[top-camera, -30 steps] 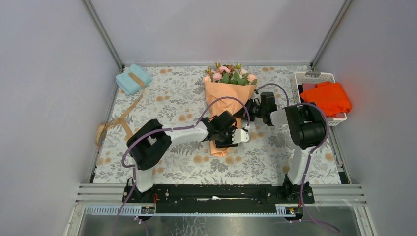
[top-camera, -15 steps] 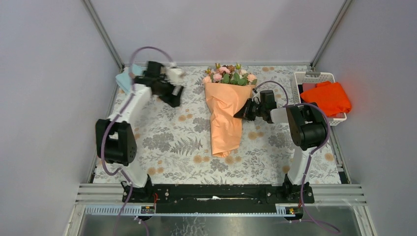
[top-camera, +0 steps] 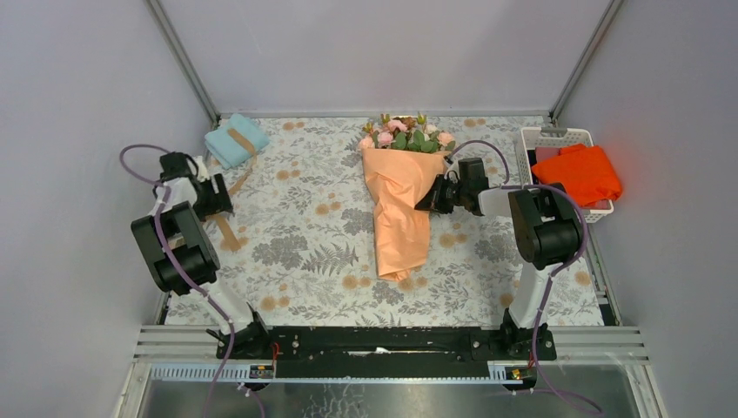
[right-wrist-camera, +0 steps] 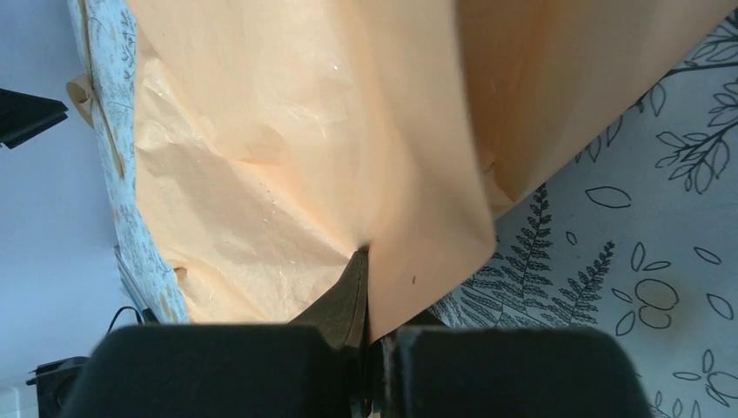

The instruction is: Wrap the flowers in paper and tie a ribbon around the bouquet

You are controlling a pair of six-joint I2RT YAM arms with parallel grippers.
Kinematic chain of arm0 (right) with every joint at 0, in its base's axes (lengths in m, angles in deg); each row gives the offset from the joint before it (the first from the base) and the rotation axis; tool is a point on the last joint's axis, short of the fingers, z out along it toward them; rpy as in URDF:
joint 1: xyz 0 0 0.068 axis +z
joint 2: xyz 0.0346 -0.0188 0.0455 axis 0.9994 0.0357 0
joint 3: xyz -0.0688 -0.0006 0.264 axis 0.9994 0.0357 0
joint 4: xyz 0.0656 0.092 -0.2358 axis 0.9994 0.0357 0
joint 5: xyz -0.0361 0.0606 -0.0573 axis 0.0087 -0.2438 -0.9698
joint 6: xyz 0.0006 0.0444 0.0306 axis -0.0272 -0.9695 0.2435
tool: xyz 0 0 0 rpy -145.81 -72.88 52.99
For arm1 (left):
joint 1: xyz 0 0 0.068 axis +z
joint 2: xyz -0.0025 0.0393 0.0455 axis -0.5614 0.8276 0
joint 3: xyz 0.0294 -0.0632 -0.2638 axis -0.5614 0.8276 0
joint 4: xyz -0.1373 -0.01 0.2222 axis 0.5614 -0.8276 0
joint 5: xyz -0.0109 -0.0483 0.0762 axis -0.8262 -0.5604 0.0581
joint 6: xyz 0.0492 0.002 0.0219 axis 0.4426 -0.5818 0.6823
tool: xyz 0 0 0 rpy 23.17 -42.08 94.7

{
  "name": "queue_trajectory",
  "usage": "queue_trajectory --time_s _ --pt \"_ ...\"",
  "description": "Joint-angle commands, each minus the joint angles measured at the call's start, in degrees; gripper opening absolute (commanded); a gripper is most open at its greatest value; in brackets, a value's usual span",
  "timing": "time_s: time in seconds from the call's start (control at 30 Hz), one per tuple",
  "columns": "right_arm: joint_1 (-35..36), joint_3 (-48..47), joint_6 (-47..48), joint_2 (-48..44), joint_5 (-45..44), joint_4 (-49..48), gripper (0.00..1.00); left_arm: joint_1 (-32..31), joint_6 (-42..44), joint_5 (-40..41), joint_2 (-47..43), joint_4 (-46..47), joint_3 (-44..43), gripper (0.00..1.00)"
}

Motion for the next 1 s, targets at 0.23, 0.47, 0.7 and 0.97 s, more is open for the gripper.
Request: queue_trajectory --time_s 0.23,0.47,0.7,0.97 --pt "0.7 -0.6 3.5 -4.2 -2.0 3.5 0.00 4.2 -25.9 0.1 3.3 19.5 6.0 0.79" --pt "0.7 -0.7 4.3 -4.6 -1.9 3.5 0.00 4.3 -27.9 0.7 10.1 17.4 4.3 0.71" --pt "0.7 -0.6 3.8 -4.2 -1.5 2.8 0.00 4.2 -26.8 0.2 10.1 17.3 5.0 0.01" --pt "0.7 -1.9 2.9 -4.3 -0.9 3.1 0.00 3.4 -24.5 -12.5 -2.7 13.4 7.6 0.00"
